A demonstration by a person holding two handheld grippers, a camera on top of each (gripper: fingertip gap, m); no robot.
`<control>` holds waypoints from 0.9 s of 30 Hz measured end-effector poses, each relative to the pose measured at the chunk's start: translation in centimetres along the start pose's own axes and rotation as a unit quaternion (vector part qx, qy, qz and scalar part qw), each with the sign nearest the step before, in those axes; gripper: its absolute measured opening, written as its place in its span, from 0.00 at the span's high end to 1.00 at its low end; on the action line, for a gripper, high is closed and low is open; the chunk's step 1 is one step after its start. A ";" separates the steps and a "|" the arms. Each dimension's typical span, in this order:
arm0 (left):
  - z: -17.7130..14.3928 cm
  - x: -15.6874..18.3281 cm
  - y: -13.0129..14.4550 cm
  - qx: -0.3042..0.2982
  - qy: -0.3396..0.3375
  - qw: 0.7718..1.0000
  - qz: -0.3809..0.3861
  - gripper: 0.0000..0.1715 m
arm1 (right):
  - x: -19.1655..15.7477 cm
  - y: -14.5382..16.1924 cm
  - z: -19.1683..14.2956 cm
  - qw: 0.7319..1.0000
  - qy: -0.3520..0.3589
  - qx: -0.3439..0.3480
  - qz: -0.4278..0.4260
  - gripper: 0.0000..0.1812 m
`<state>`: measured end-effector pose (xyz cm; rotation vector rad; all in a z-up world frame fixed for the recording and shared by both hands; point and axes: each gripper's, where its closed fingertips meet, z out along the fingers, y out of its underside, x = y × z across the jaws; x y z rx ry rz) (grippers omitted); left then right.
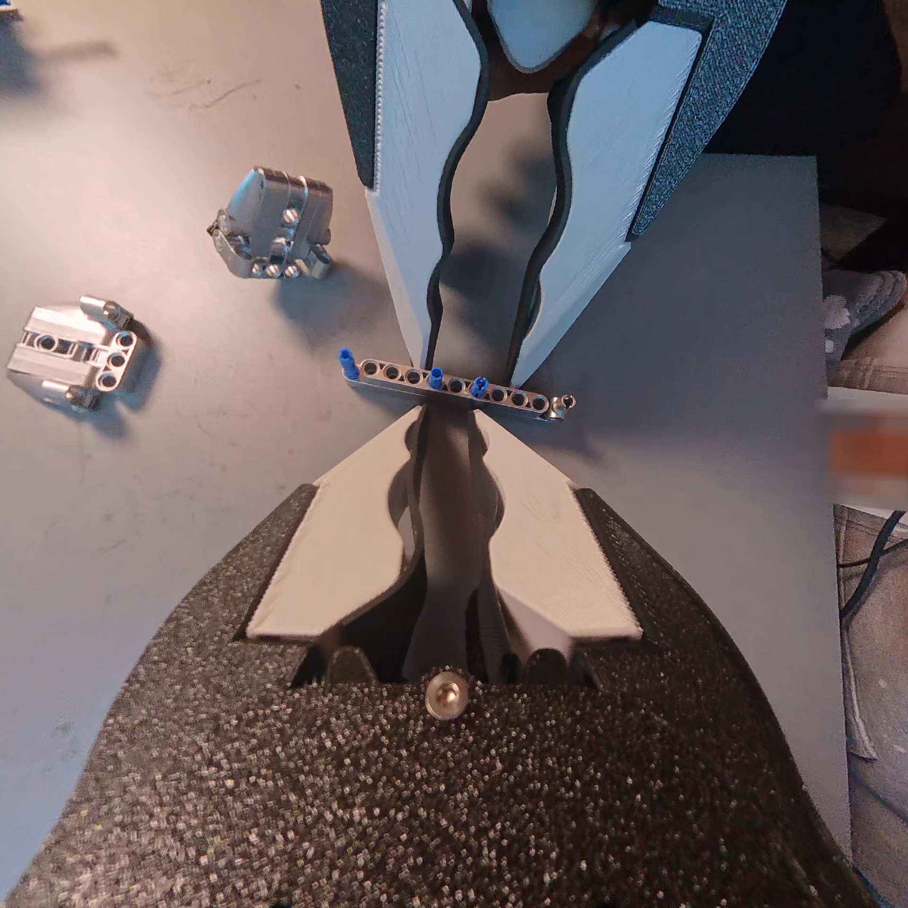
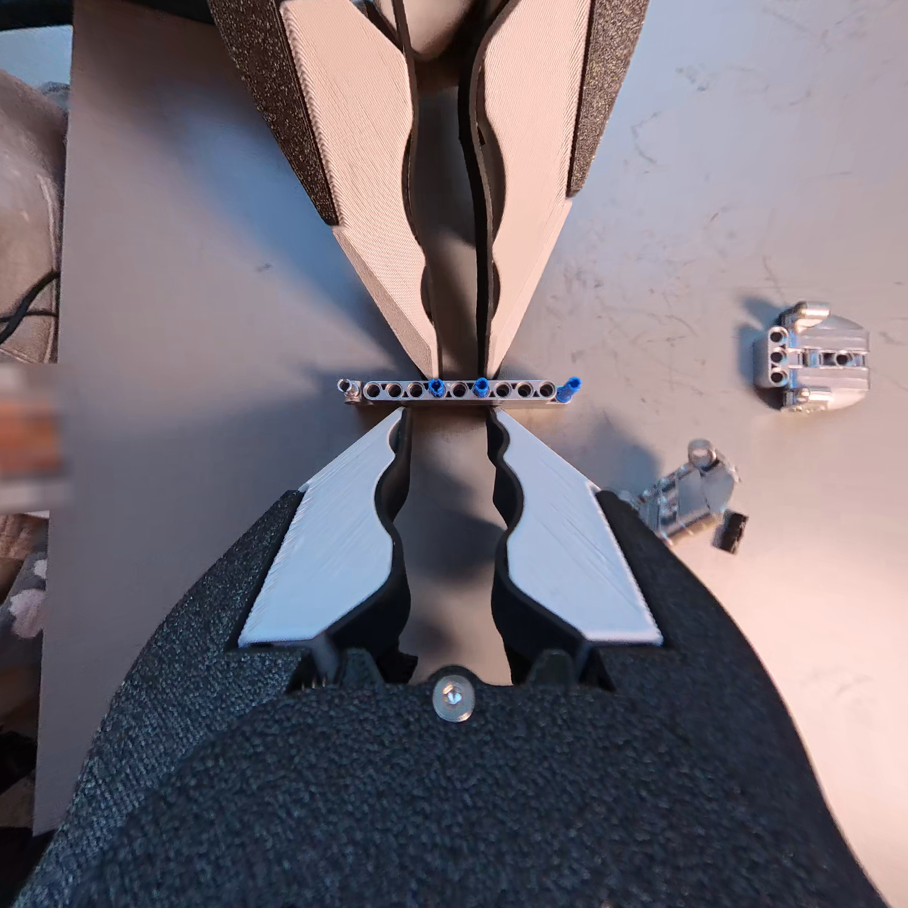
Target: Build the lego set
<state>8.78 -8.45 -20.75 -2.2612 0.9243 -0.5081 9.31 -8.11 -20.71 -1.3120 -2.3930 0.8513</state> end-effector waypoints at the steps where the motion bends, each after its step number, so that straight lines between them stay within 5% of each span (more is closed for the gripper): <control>1: 0.2 0.0 -0.2 -0.001 0.002 1.000 0.003 0.92 | 0.0 0.3 -0.2 1.000 0.002 0.000 0.002 0.84; 11: 0.0 0.1 -0.3 0.000 0.003 1.000 -0.015 0.90 | -0.1 0.6 -1.3 1.000 -0.005 0.000 -0.007 0.84; 17: -2.5 -2.1 -1.5 0.080 -0.011 0.995 -0.066 0.89 | 4.6 0.5 -6.5 0.989 0.107 0.064 0.081 0.84; 22: -3.0 -5.0 -2.0 0.133 -0.046 0.984 -0.107 0.89 | 7.1 2.2 -4.9 0.977 0.164 0.045 0.132 0.83; 24: -3.2 -5.5 -1.8 0.133 -0.063 0.984 -0.101 0.89 | 7.9 2.6 -4.1 0.977 0.177 0.028 0.114 0.95; 27: -3.6 -5.9 -1.1 0.129 -0.078 0.984 -0.096 0.89 | 7.3 1.8 -4.6 0.989 0.134 0.023 0.055 0.97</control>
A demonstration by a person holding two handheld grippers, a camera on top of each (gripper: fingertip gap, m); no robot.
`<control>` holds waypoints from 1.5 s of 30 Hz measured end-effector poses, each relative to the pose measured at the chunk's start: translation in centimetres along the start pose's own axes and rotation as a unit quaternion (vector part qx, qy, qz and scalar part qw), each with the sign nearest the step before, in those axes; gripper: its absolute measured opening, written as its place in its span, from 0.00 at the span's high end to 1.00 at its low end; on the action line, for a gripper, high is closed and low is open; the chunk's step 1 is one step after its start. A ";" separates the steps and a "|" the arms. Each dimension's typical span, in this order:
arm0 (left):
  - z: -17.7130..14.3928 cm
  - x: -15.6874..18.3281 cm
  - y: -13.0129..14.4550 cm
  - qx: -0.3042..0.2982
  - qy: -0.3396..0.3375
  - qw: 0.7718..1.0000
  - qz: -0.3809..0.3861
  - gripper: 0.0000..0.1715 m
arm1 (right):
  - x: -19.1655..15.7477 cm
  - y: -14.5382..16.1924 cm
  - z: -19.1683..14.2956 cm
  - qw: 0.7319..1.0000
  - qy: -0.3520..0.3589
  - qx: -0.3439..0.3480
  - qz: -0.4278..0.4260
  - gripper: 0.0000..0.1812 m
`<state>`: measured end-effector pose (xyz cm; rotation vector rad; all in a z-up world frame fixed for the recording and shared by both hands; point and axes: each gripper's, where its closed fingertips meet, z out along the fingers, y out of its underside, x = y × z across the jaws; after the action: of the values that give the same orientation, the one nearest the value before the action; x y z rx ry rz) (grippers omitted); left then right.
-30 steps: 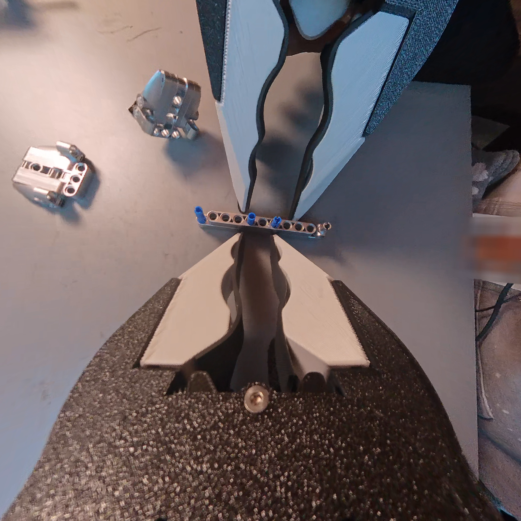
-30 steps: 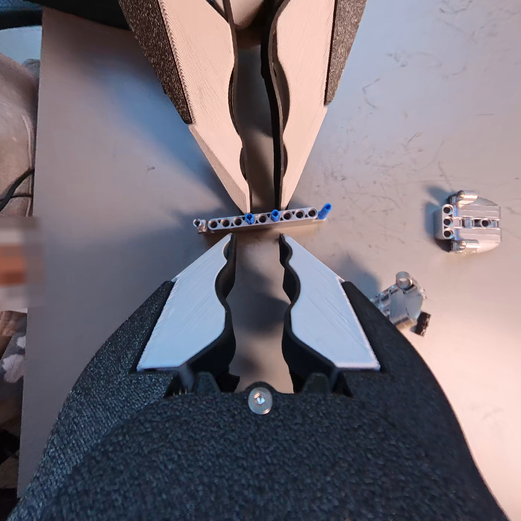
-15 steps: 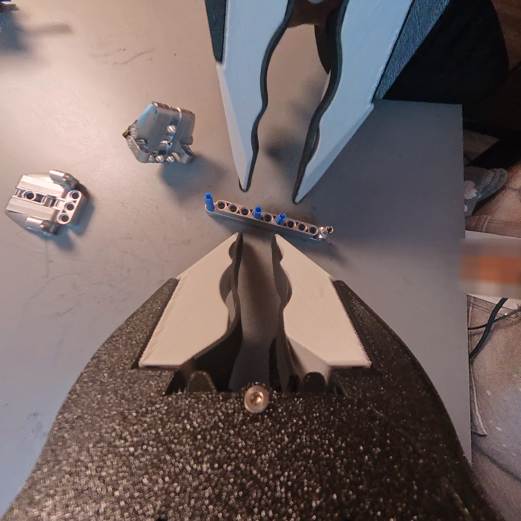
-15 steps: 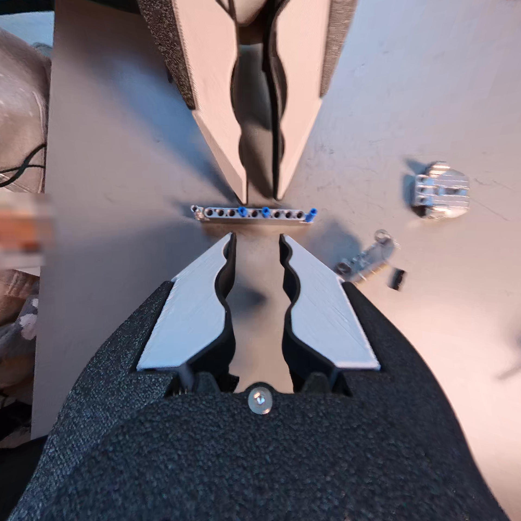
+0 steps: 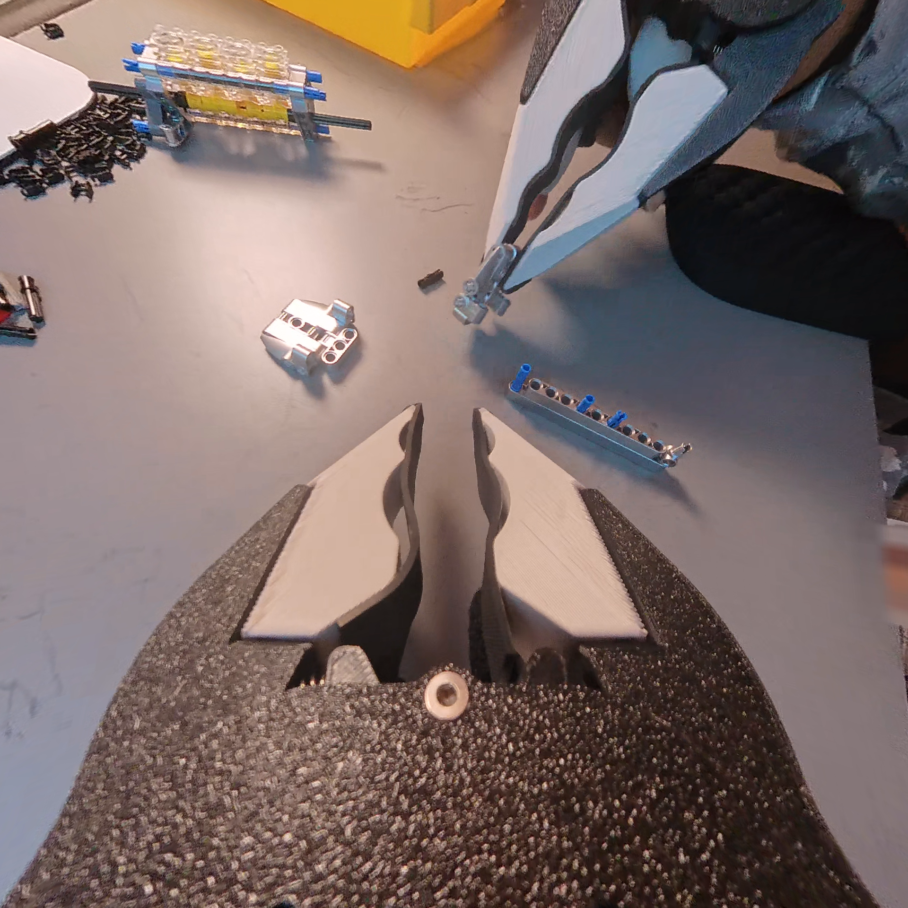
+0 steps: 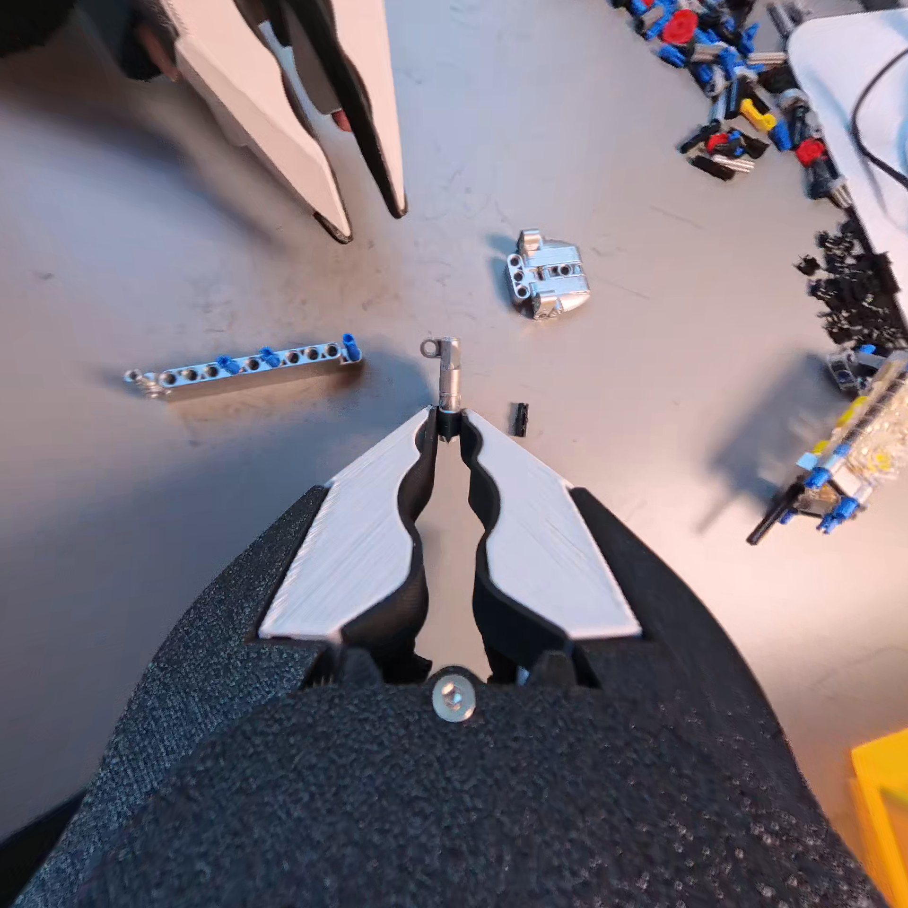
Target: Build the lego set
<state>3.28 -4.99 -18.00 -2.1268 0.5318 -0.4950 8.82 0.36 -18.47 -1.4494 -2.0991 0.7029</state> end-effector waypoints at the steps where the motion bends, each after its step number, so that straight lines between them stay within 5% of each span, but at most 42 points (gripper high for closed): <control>1: -0.2 0.0 -0.1 0.005 0.002 1.000 0.001 0.89 | -0.1 -0.1 -0.4 1.000 -0.017 -0.014 -0.003 0.97; 10: -0.6 2.6 -3.4 0.066 0.074 0.995 0.032 0.90 | -3.6 -3.8 -0.2 0.986 -0.125 -0.077 -0.076 0.97; 13: -0.7 2.8 -2.7 0.059 0.082 0.994 0.035 0.97 | -3.5 -5.1 -0.2 0.989 -0.117 -0.047 -0.080 0.97; 23: 0.0 3.5 -2.8 0.066 0.115 0.990 0.048 0.96 | -4.1 -6.7 -0.5 0.986 -0.145 0.081 -0.013 0.97; 34: 1.6 2.6 -1.1 -0.013 0.121 0.984 0.134 0.97 | -3.4 -3.4 0.8 0.988 -0.122 0.079 -0.044 0.94; 45: 1.5 2.2 -1.1 -0.006 0.119 0.984 0.129 0.97 | -3.2 -3.8 1.5 0.986 -0.126 0.102 -0.037 0.96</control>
<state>6.07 -4.65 -17.57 -1.9834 0.9337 -0.6018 6.24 -4.06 -17.38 -1.2177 -2.1776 1.0862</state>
